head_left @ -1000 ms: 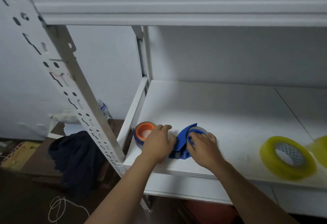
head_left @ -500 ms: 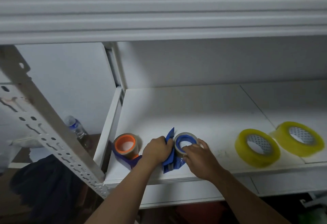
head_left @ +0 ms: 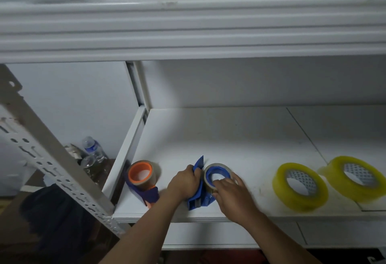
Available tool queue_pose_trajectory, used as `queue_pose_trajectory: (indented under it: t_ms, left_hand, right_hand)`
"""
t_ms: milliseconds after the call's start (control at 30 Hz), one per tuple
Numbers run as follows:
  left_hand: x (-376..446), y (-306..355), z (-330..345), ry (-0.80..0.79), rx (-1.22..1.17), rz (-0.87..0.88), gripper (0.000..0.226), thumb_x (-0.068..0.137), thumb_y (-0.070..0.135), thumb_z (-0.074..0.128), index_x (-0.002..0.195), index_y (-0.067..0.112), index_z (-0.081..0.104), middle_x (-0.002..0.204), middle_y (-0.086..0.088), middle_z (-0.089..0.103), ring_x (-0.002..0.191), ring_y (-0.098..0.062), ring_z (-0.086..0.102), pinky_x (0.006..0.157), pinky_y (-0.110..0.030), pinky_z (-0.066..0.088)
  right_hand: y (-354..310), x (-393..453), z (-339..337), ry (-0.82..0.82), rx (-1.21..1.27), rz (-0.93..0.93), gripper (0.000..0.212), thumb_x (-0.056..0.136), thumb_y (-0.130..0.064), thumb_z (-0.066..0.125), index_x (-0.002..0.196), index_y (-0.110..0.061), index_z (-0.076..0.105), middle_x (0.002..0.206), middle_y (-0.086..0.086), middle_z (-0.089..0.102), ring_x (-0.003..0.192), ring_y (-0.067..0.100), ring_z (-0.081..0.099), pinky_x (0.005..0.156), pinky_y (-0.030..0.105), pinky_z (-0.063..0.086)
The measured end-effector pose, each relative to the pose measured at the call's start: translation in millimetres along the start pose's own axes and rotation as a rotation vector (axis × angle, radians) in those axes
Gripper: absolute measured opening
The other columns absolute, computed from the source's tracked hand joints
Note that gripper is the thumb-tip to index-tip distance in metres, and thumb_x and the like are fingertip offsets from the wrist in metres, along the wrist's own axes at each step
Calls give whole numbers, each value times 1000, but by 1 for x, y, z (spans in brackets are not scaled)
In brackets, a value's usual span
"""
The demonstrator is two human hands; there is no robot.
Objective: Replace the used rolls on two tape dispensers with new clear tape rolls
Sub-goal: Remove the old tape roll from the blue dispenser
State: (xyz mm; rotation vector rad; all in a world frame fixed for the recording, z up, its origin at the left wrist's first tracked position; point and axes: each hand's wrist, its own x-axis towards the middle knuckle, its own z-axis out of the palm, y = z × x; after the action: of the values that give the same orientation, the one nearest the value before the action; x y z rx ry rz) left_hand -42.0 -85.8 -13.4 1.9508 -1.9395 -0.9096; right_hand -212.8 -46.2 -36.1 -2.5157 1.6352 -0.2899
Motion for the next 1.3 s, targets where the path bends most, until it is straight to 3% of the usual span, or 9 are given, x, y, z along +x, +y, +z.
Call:
queue_pose_trajectory:
  t_ms: [167, 433, 867, 967, 1033, 1133, 1200, 1300]
  left_hand:
    - [-1, 4, 3, 100, 72, -11, 40, 102, 38, 24, 108, 9, 50, 103, -16, 67, 92, -35, 61, 77, -38, 44]
    - [2, 12, 3, 206, 129, -21, 31, 100, 33, 30, 108, 7, 45, 100, -19, 66, 88, -40, 61, 67, -35, 38]
    - [4, 14, 5, 182, 177, -34, 35, 99, 35, 28, 109, 9, 49, 100, -16, 67, 89, -37, 62, 69, -34, 41]
    - [4, 11, 4, 179, 146, -1, 33, 99, 35, 28, 107, 12, 50, 97, -15, 67, 84, -35, 61, 69, -34, 42]
    - [3, 10, 5, 178, 131, 11, 31, 100, 35, 28, 108, 14, 50, 95, -14, 68, 81, -32, 60, 69, -34, 44]
    - [1, 8, 6, 183, 106, 14, 29, 99, 35, 28, 108, 17, 50, 93, -12, 68, 82, -32, 63, 73, -38, 51]
    - [1, 7, 7, 188, 99, 28, 28, 100, 35, 27, 108, 19, 49, 92, -10, 69, 81, -32, 63, 75, -40, 53]
    - [0, 5, 8, 198, 84, 31, 30, 100, 36, 26, 111, 22, 49, 94, -9, 69, 84, -31, 64, 76, -41, 52]
  right_hand:
    - [-1, -1, 9, 100, -49, 36, 7, 85, -28, 64, 85, -23, 58, 78, -11, 63, 80, 14, 59, 103, 39, 41]
    - [-1, 8, 9, 189, -90, 67, 21, 73, -33, 77, 72, -23, 59, 64, -10, 61, 68, 15, 60, 85, 31, 29]
    - [0, 11, 19, 228, -119, 63, 20, 77, -38, 73, 74, -22, 62, 66, -8, 62, 69, 16, 59, 85, 34, 32]
    - [3, 13, 15, 237, -85, 41, 24, 73, -39, 72, 84, -21, 63, 82, -5, 64, 85, 20, 61, 86, 37, 41]
    - [7, 15, 9, 193, -72, 70, 45, 70, -42, 72, 106, -19, 60, 109, 4, 61, 107, 26, 55, 89, 39, 47]
    - [13, 20, 0, 49, 49, 184, 85, 75, -50, 64, 144, -17, 28, 152, 12, 25, 140, 31, 22, 110, 43, 30]
    - [15, 25, -6, -44, 151, 241, 99, 75, -55, 62, 150, -18, 9, 157, 8, 13, 143, 27, 13, 114, 39, 22]
    - [14, 31, -17, -75, 228, 202, 102, 73, -54, 65, 149, -21, 6, 148, 3, 27, 132, 22, 32, 106, 32, 33]
